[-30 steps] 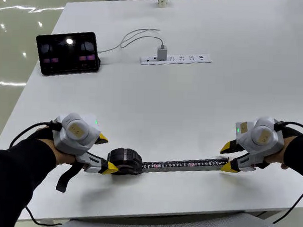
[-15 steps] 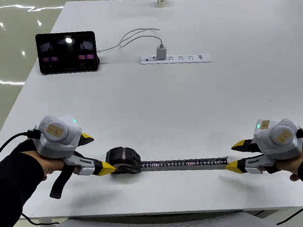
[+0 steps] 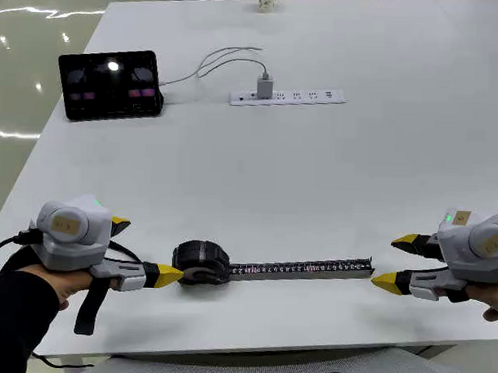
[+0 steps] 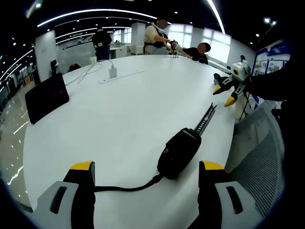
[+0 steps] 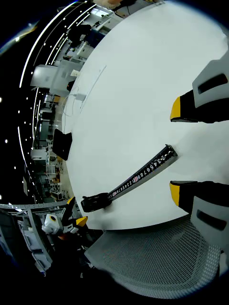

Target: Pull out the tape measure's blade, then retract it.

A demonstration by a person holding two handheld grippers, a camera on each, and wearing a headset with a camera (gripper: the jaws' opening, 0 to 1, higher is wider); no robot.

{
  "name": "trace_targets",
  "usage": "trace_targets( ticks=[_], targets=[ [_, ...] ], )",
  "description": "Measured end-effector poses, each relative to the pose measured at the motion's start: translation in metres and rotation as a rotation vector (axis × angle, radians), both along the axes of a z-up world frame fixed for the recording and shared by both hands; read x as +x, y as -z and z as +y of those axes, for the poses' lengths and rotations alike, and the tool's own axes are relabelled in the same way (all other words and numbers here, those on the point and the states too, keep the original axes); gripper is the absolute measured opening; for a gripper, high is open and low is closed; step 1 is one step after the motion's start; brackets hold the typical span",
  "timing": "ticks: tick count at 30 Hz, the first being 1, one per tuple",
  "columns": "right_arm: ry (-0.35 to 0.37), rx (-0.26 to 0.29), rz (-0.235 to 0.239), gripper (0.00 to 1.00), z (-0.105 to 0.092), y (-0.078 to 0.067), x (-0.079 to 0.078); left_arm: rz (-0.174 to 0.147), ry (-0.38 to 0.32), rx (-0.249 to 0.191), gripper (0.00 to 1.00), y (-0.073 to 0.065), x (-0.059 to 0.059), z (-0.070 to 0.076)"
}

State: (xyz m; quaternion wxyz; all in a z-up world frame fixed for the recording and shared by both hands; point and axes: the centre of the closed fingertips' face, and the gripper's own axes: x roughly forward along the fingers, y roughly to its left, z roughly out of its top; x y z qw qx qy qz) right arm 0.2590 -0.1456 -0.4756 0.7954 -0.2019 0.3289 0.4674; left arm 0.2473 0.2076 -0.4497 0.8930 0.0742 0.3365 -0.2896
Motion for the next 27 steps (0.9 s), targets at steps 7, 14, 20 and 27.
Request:
trace_targets(
  ticks=[7, 14, 20, 27],
  targets=[
    [0.037, 0.003, -0.032, 0.49, -0.009, -0.003, -0.005, -0.027, -0.008, 0.010, 0.91, -0.002, -0.010, 0.009],
    [0.054, 0.030, -0.015, 0.57, -0.013, -0.007, -0.008, -0.032, -0.050, -0.019, 0.96, -0.002, -0.016, 0.015],
    [0.068, 0.048, 0.004, 0.66, -0.020, -0.006, -0.011, -0.046, -0.074, -0.012, 0.99, -0.002, -0.023, 0.026],
    [0.090, 0.073, 0.018, 0.84, -0.026, -0.007, -0.014, -0.053, -0.101, -0.027, 0.99, -0.002, -0.032, 0.038]
  ],
)
